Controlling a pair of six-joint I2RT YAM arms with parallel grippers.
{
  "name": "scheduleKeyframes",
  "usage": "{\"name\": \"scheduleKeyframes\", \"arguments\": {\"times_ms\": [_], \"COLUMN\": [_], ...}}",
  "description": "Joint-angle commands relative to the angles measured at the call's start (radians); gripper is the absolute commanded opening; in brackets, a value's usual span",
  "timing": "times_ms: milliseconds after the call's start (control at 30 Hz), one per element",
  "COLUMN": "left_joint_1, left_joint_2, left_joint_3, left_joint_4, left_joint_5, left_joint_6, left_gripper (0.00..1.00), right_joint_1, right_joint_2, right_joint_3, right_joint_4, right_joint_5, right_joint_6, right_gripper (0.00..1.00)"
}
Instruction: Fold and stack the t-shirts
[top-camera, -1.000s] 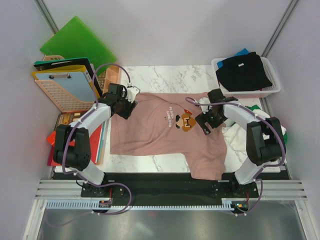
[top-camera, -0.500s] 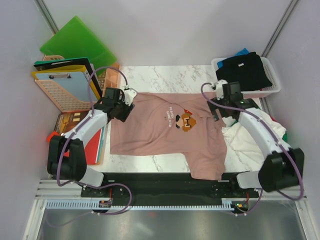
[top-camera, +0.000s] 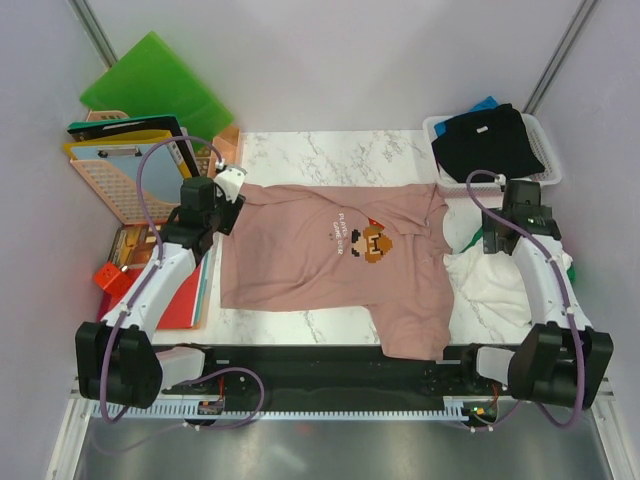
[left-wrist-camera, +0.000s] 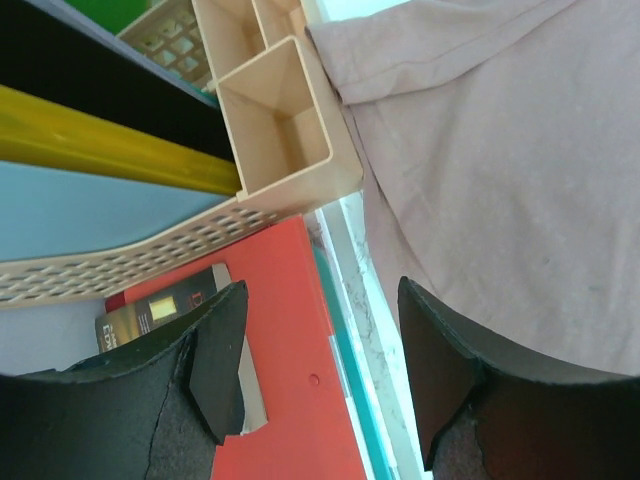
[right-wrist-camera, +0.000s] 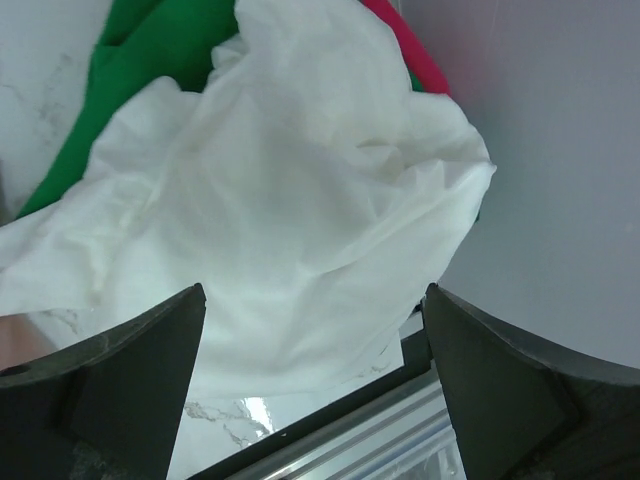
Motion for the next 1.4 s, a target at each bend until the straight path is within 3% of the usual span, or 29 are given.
{"name": "scheduleKeyframes", "arguments": {"times_ms": [0, 133, 333, 700, 967, 1367], "left_joint_1": [0.015, 0.022, 0.032, 0.032, 0.033, 0.033], "left_joint_2": [-0.023, -0.040, -0.029, -0.011, -0.039, -0.011], "left_joint_3": [-0.031, -0.046, -0.019, 0.022, -0.009, 0.021], "left_joint_4": [0.031, 0.025, 0.014, -0.029, -0.038, -0.070], "left_joint_5": [-0.012, -0.009, -0.012, -0.012, -0.044, -0.034], "left_joint_6": [0.035, 0.034, 0.052, 0.034, 0.055, 0.031], "left_gripper": [0.69, 0.70, 0.70, 0.70, 0.70, 0.70], "right_joint_1": [-0.084, -0.219, -0.267, -0.345, -0.345, -0.342], "right_joint_2": [0.091, 0.160, 0.209, 0.610, 0.795, 0.880], "right_joint_3": [0.030, 0.053, 0.032, 0.228, 0.351, 0.446], "right_joint_4": [0.002, 0.044, 0.068, 0.103, 0.248, 0.401], "right_joint_5": [-0.101, -0.184, -0.244, -0.371, -0.281, -0.161], "right_joint_6": [-0.019, -0.033, -0.085, -0.097, 0.009, 0.203], "right_gripper": [0.98, 0.98, 0.98, 0.98, 0.98, 0.98]}}
